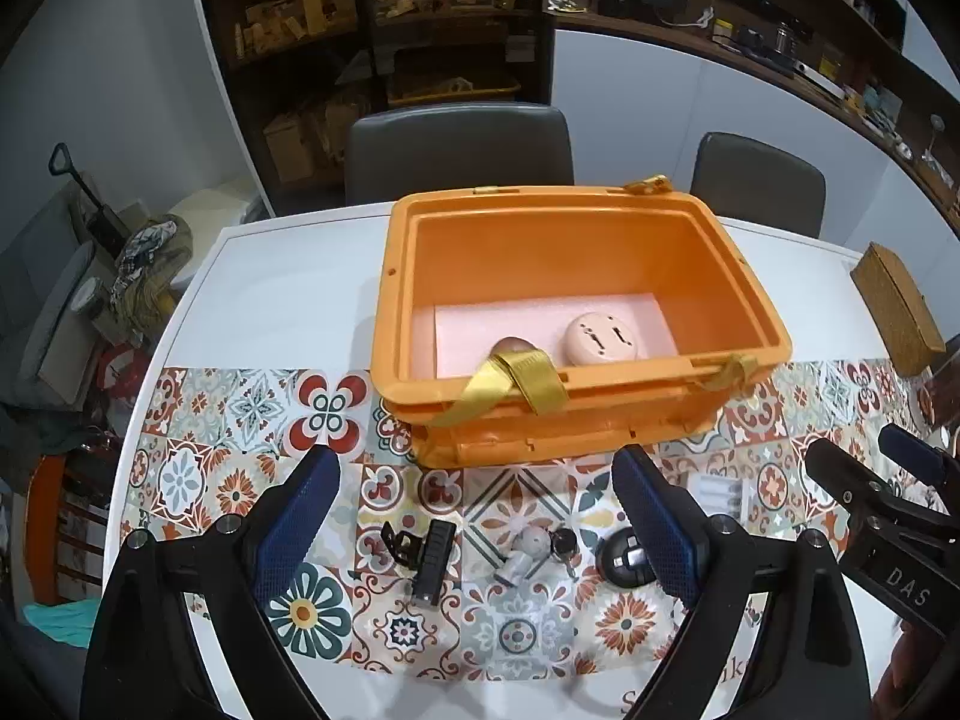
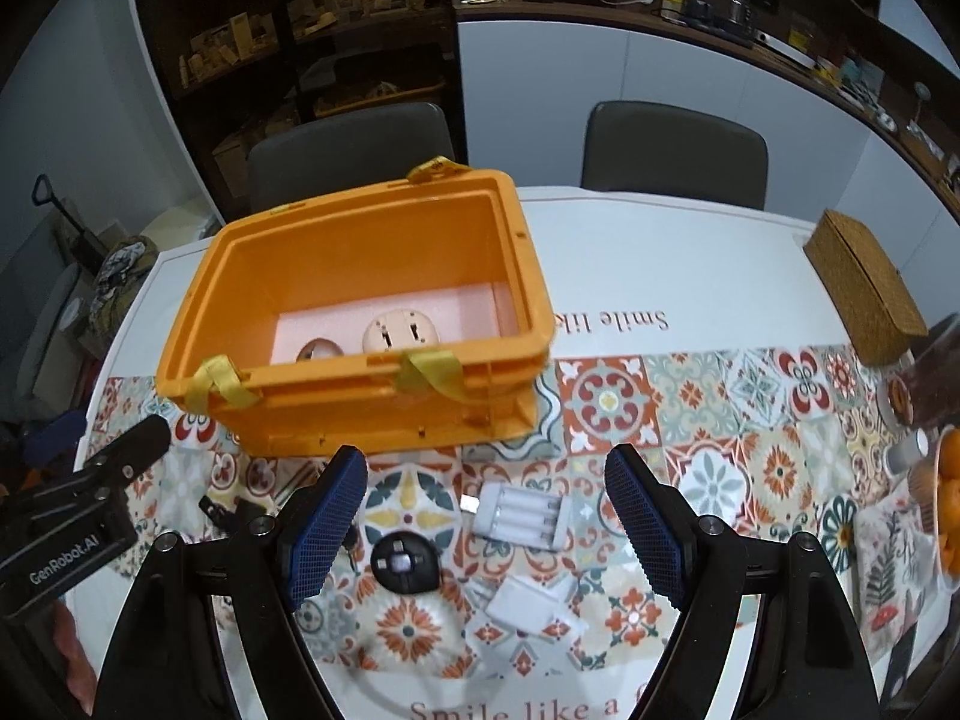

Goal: Organize rigid objects
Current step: 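Withdraw both tools from the crate back toward the remaining objects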

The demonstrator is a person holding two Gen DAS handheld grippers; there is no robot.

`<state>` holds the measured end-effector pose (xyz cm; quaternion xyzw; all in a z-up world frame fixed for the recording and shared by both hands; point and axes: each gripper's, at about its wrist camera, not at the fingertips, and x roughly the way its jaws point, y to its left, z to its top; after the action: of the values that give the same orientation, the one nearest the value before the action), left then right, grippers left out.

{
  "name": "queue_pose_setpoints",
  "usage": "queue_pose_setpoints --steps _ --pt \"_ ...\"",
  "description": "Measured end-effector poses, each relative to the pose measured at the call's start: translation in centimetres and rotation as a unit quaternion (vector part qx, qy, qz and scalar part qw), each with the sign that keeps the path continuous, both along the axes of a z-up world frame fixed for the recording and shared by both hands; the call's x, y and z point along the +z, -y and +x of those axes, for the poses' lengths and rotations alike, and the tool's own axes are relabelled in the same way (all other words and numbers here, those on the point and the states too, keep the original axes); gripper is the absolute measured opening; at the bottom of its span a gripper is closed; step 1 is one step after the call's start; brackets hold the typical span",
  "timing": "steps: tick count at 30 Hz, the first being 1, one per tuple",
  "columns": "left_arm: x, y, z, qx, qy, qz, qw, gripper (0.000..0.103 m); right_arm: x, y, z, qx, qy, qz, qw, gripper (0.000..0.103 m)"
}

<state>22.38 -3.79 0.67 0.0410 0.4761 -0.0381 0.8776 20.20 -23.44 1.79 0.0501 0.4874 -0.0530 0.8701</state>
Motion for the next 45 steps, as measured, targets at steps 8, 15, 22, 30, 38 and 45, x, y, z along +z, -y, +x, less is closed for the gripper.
queue_pose_setpoints --steps 8,15,22,30,38,45 --pt "-0.8 0.7 -1.5 -0.014 -0.001 0.007 0.9999 0.093 -0.5 0.6 -2.1 -0.01 0.012 0.007 1.0 0.082" --pt "-2.0 1.0 -3.1 -0.016 -0.006 0.005 0.9999 0.093 -1.6 1.0 -3.5 -0.013 0.019 0.013 1.0 0.082" --pt "-3.3 0.8 -4.4 -0.008 -0.021 -0.007 0.9997 0.093 -2.7 1.2 -4.6 -0.014 0.023 0.021 0.999 0.082" --pt "-4.9 1.3 -5.3 -0.006 -0.038 -0.001 0.9992 0.093 -5.0 1.5 -5.5 -0.014 -0.001 0.033 0.999 0.082" --pt "-6.7 1.9 -5.6 -0.009 -0.059 0.004 0.9982 0.093 -6.7 1.9 -6.2 -0.016 -0.016 0.038 0.999 0.082" --pt "-8.9 2.4 -5.9 -0.016 -0.085 0.013 0.9962 0.093 -9.2 2.3 -6.6 -0.014 -0.052 0.043 0.998 0.082"
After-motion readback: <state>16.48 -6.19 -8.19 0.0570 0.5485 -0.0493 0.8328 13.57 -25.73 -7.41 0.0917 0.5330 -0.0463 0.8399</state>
